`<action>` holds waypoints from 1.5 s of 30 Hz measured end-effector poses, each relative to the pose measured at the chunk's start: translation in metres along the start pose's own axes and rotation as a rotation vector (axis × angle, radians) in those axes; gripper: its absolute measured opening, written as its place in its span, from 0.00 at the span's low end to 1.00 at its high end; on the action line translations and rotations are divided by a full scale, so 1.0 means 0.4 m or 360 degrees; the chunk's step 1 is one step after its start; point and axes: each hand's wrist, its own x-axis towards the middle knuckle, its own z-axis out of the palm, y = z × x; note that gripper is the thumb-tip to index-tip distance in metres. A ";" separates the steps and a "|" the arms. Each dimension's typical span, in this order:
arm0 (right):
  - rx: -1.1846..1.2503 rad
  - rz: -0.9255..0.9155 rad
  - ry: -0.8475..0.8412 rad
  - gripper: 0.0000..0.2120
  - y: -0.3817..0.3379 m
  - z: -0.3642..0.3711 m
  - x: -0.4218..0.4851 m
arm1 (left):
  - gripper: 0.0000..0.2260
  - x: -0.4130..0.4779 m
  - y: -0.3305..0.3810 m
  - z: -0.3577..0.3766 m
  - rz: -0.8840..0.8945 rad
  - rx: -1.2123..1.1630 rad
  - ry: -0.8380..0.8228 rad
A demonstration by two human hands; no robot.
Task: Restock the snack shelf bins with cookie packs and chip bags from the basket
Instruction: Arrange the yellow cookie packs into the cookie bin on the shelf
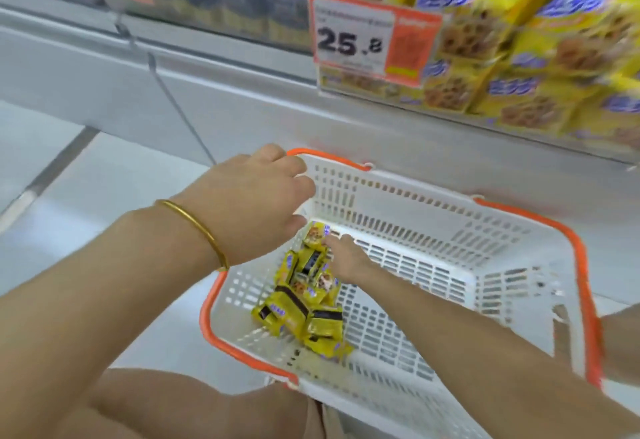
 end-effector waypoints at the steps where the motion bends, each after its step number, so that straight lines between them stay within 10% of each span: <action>1: -0.0070 0.0007 -0.0041 0.31 -0.003 0.023 0.024 | 0.26 -0.003 -0.008 0.005 -0.0025 -0.0010 -0.0011; 9: -0.0209 -0.0013 -0.0068 0.32 -0.030 0.099 0.192 | 0.20 -0.006 -0.079 0.079 -0.0056 -0.0055 -0.0172; 17: 0.0153 -0.0133 0.0265 0.04 0.002 0.082 0.135 | 0.23 0.056 -0.077 0.033 -0.0180 0.0085 -0.0403; 28: 0.1008 -0.0842 0.0988 0.26 -0.016 -0.243 -0.334 | 0.23 0.153 0.062 -0.048 -0.0672 -0.0757 -0.0481; 34: 0.1054 -0.0919 0.1286 0.24 0.020 -0.423 -0.528 | 0.09 0.192 0.184 -0.204 -0.0307 -0.1148 0.0128; 39: 0.0598 -0.0819 0.1634 0.19 0.055 -0.602 -0.638 | 0.18 0.247 0.253 -0.287 -0.0064 -0.1431 0.0701; 45: 0.0294 -0.0384 0.2302 0.17 0.042 -0.813 -0.619 | 0.18 0.296 0.233 -0.284 0.0027 -0.0395 0.1303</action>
